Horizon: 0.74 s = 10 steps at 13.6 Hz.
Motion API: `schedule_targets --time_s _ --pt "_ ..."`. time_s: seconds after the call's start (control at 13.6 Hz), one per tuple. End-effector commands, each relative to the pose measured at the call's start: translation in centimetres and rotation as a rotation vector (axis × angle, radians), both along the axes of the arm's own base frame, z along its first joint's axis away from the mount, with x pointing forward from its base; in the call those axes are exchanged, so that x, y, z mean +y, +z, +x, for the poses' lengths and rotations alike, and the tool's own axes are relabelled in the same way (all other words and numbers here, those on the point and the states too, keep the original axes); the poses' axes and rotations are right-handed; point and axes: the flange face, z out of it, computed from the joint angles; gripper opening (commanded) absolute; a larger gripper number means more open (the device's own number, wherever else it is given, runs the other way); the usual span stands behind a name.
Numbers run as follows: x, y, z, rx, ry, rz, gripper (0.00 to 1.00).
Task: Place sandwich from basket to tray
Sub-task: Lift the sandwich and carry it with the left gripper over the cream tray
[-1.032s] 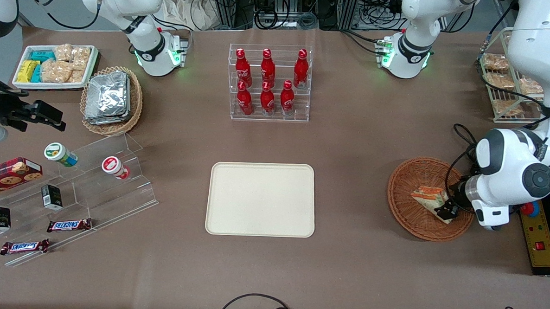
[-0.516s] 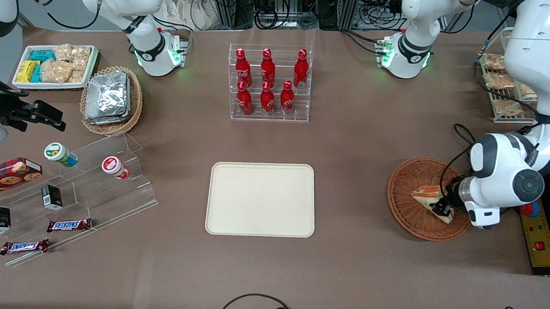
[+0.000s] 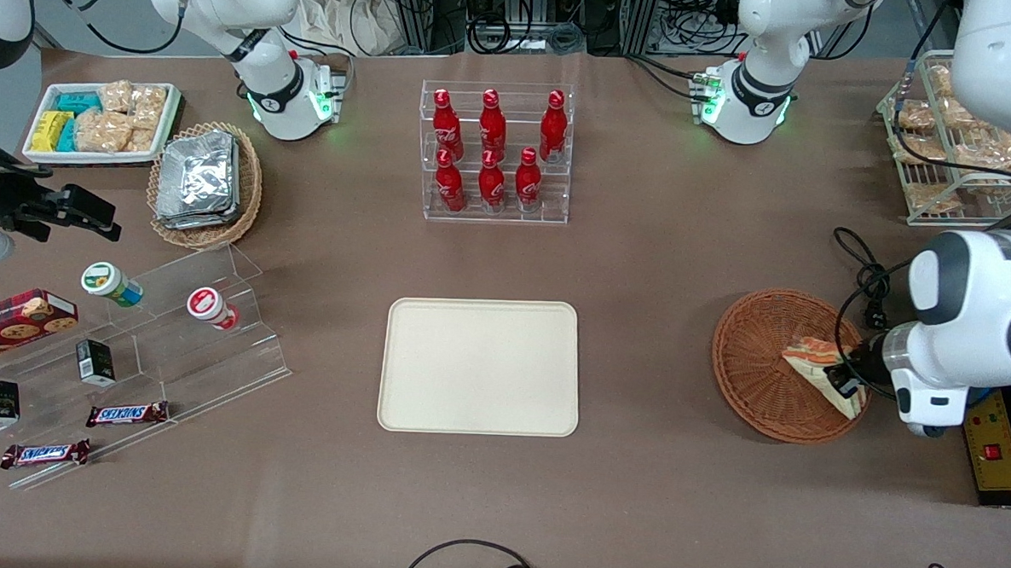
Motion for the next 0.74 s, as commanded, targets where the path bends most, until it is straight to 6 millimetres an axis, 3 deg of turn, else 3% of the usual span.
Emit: schedule_targets --time_s 0.0,0.15,0.37,0.52,0.66 --pt "-2.9 6.8 1.7 -0.004 -0.151 -0.018 0.00" --pt "-8.2 9.5 1.2 0.001 -0.237 -0.016 0.00" --pt "-17.2 11.3 -0.5 0.004 -0.371 -0.034 0.00" --pt "-23.3 10.4 -2.2 0.014 -0.474 -0.050 0.00" --pt "-29.5 7.4 -3.8 0.050 -0.569 -0.062 0.00"
